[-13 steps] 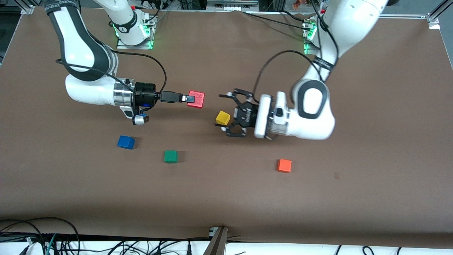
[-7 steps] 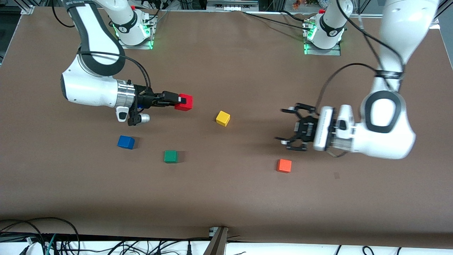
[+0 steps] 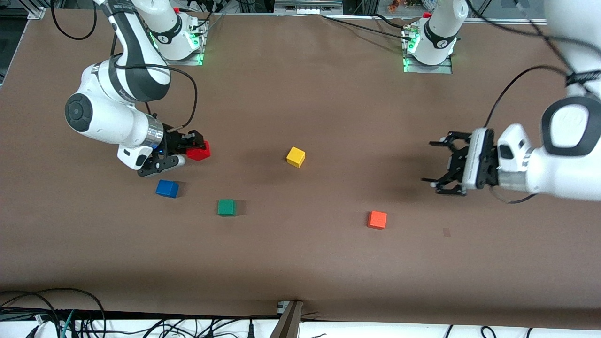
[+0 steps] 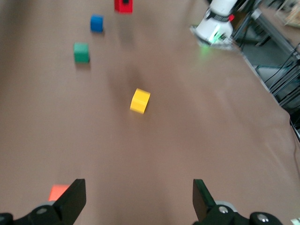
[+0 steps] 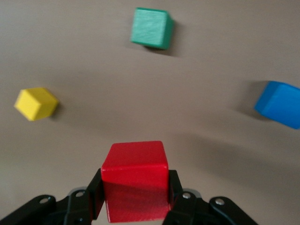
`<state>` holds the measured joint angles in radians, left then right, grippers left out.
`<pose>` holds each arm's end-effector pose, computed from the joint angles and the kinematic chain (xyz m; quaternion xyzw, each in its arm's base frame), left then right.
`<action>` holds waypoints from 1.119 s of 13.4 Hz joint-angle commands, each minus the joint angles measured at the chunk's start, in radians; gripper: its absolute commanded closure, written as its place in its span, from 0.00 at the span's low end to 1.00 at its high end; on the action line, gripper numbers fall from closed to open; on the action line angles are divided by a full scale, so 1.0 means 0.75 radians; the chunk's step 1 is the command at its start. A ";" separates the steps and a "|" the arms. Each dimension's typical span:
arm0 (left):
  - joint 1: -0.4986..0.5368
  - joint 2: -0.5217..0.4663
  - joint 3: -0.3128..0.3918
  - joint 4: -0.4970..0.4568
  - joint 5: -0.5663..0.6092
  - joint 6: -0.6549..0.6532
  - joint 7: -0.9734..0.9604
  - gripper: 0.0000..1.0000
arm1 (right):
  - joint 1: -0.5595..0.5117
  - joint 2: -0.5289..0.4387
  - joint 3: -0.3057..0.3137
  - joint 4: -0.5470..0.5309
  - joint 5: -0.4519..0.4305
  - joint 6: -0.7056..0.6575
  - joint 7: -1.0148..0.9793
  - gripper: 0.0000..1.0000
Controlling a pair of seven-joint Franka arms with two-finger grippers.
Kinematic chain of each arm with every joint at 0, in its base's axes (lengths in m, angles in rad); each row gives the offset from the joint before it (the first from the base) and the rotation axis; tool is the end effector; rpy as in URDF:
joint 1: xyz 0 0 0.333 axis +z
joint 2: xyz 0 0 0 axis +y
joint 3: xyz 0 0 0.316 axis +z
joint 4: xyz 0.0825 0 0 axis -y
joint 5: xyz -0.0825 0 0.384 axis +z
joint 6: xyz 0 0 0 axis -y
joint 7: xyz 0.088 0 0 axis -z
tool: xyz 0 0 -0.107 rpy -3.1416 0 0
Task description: Pass red block to right arm, stack on blue
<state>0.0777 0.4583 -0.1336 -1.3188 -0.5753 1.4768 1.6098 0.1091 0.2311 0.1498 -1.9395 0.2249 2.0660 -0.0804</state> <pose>0.6594 -0.0820 0.4776 0.6451 -0.6832 0.1189 0.3207 0.5714 0.1600 0.3604 -0.9863 -0.1087 0.0613 0.1079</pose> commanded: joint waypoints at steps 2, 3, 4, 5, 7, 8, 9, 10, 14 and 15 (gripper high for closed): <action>-0.018 -0.310 0.119 -0.286 0.198 0.027 -0.152 0.00 | 0.000 0.099 -0.034 0.060 -0.401 0.047 0.274 0.86; -0.018 -0.367 0.121 -0.338 0.271 0.086 -0.162 0.00 | 0.000 0.121 -0.054 0.066 -0.437 0.053 0.332 0.86; -0.018 -0.420 0.121 -0.375 0.363 0.143 -0.166 0.00 | -0.002 0.148 -0.085 0.090 -0.445 0.080 0.348 0.86; -0.028 -0.455 0.121 -0.381 0.467 0.198 -0.169 0.00 | -0.002 0.178 -0.122 0.107 -0.445 0.110 0.334 0.86; -0.052 -0.504 0.121 -0.383 0.591 0.260 -0.169 0.00 | -0.002 0.242 -0.134 0.152 -0.449 0.158 0.326 0.86; -0.053 -0.525 0.121 -0.385 0.611 0.287 -0.169 0.00 | -0.010 0.264 -0.140 0.172 -0.447 0.168 0.304 0.86; -0.053 -0.541 0.121 -0.393 0.612 0.356 -0.183 0.00 | -0.031 0.293 -0.140 0.189 -0.445 0.178 0.289 0.85; -0.053 -0.562 0.121 -0.416 0.612 0.435 -0.211 0.00 | -0.031 0.309 -0.142 0.189 -0.447 0.197 0.291 0.85; -0.050 -0.631 0.166 -0.471 0.616 0.479 -0.580 0.00 | -0.039 0.344 -0.142 0.179 -0.437 0.215 0.289 0.85; -0.052 -0.631 0.174 -0.471 0.618 0.469 -0.721 0.00 | -0.043 0.350 -0.142 0.173 -0.439 0.213 0.289 0.85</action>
<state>0.0480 0.0213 -0.0251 -1.6287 -0.1419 1.8134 1.2307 0.0887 0.4780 0.0375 -1.8194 -0.0950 2.2278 0.1453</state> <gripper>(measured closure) 0.000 0.436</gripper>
